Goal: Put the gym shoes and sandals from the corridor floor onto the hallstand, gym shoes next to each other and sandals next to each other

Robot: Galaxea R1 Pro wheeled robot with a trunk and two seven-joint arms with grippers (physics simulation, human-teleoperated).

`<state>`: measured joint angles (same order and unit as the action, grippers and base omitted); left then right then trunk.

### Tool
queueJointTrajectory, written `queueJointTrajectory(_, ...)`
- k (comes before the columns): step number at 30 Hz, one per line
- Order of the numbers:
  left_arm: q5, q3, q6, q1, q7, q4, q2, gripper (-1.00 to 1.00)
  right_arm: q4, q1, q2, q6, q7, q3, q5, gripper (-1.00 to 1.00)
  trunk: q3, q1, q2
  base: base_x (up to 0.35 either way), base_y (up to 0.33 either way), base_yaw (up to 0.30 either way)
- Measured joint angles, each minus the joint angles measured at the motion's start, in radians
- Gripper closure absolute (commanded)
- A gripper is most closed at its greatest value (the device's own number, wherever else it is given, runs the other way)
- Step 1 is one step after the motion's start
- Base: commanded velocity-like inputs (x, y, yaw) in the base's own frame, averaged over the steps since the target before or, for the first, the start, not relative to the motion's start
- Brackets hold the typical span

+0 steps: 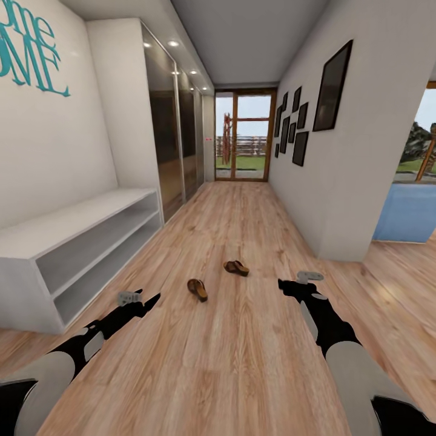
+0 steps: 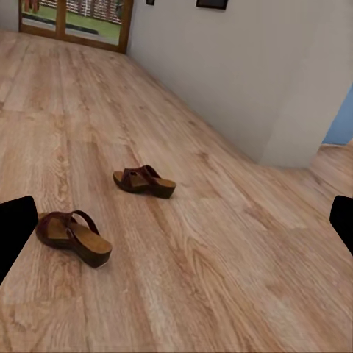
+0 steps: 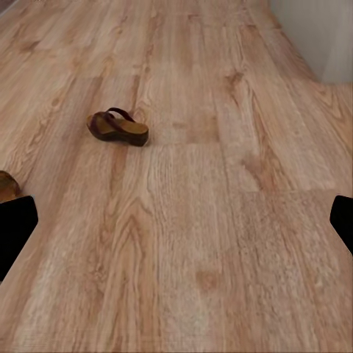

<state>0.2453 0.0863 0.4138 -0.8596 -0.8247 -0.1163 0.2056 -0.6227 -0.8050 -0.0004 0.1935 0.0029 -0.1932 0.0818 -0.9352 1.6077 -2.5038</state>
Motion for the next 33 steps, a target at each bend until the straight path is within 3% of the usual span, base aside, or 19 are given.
queueJointTrajectory(33, 0.000, 0.000, 0.000, 0.000, 0.000, 0.000, 0.000, -1.00, 0.002, 0.000, 0.000, 0.000, 0.000, 0.000, 0.000, -1.00, 0.000, 0.000, 0.000, 0.345, -0.156, 0.000)
